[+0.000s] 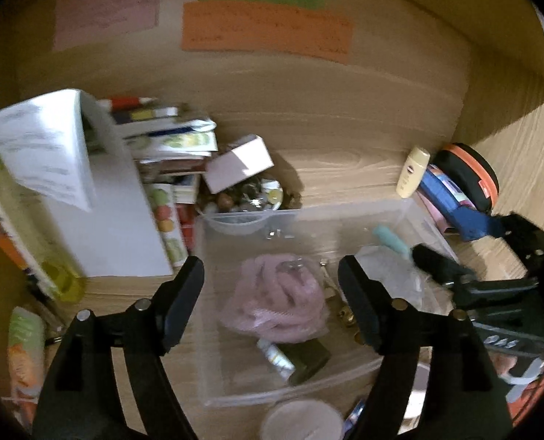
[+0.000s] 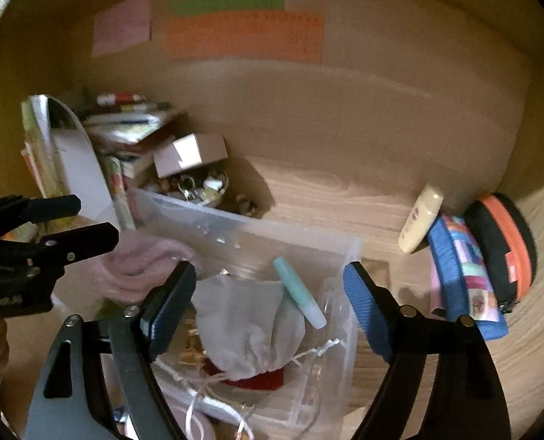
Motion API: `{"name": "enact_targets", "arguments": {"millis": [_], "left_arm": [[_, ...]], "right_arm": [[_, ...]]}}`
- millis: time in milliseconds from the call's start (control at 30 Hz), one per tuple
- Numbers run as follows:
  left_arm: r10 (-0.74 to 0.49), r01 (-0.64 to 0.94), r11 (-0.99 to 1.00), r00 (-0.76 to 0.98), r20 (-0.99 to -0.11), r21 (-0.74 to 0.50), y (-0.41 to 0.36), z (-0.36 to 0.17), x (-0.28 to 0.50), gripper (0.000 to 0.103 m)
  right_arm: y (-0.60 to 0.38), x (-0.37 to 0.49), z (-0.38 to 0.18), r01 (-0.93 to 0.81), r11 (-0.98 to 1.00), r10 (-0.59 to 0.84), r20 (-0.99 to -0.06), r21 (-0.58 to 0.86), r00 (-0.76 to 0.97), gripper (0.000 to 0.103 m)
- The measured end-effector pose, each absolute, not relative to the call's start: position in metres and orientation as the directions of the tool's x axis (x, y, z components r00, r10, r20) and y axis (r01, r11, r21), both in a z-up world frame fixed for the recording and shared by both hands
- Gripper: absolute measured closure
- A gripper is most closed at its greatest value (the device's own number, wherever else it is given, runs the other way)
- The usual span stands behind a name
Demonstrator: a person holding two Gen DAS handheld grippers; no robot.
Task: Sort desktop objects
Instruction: 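Withdraw both tools from the bin toward the tape roll and bead ornament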
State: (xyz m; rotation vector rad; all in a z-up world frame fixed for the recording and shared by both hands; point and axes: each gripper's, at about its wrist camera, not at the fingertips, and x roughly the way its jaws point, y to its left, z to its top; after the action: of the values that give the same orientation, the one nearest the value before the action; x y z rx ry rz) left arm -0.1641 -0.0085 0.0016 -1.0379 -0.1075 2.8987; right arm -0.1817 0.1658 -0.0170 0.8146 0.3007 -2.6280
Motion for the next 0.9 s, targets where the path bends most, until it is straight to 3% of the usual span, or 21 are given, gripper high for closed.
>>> {"name": "enact_targets", "arguments": {"millis": [133, 467, 900], "left_arm": [[0.086, -0.028, -0.994, -0.777, -0.624, -0.102, -0.020, 0.008, -0.142, 0.020], [0.067, -0.017, -0.996, -0.756, -0.651, -0.083, -0.025, -0.005, -0.101, 0.017], [0.110, -0.061, -0.994, -0.711, -0.695, -0.095, -0.010, -0.042, -0.042, 0.017]], "right_arm": [[0.173, -0.156, 0.000, 0.403, -0.911, -0.299, -0.532, -0.087, -0.792, 0.015], [0.171, -0.109, 0.010, 0.409, -0.906, -0.313, -0.480, -0.108, -0.820, 0.012], [0.200, -0.064, -0.042, 0.428, -0.902, -0.314, -0.589, -0.061, -0.744, 0.012]]}}
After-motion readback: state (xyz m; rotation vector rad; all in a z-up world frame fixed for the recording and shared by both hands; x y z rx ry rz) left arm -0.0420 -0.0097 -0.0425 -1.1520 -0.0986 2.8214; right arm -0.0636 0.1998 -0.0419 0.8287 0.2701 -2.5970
